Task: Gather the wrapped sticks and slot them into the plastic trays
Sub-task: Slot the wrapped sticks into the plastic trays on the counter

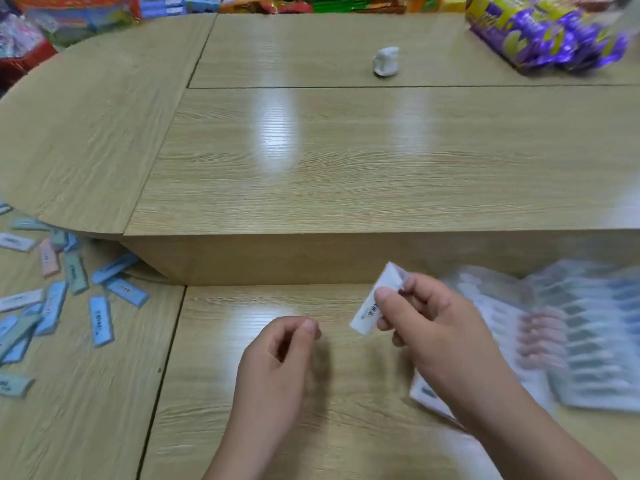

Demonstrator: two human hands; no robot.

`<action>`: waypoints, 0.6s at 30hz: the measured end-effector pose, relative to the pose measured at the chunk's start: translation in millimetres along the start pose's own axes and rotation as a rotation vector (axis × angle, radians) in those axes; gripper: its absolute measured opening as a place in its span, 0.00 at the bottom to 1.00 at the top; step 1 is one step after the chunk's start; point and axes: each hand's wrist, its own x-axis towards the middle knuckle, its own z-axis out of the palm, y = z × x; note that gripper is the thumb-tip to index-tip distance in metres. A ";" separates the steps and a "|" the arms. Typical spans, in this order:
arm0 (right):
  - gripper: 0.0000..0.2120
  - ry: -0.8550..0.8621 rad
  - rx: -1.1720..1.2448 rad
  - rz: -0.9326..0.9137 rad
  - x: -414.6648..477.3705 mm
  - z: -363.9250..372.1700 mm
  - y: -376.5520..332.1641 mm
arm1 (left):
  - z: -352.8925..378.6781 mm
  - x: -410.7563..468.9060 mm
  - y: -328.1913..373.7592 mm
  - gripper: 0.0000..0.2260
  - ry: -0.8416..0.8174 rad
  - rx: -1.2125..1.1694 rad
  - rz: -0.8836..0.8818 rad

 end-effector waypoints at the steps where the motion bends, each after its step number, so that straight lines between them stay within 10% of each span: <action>1: 0.05 0.041 -0.008 -0.011 -4.5 -16.6 -5.0 | 10.4 -3.4 0.0 0.08 -0.019 0.009 -0.020; 8: 0.09 0.268 -0.063 -0.050 -20.7 -117.6 4.8 | 97.9 -35.3 8.1 0.06 -0.269 -0.004 -0.064; 18: 0.04 0.235 -0.359 -0.294 -32.7 -154.6 23.9 | 147.6 -75.7 -3.3 0.24 -0.094 0.150 0.000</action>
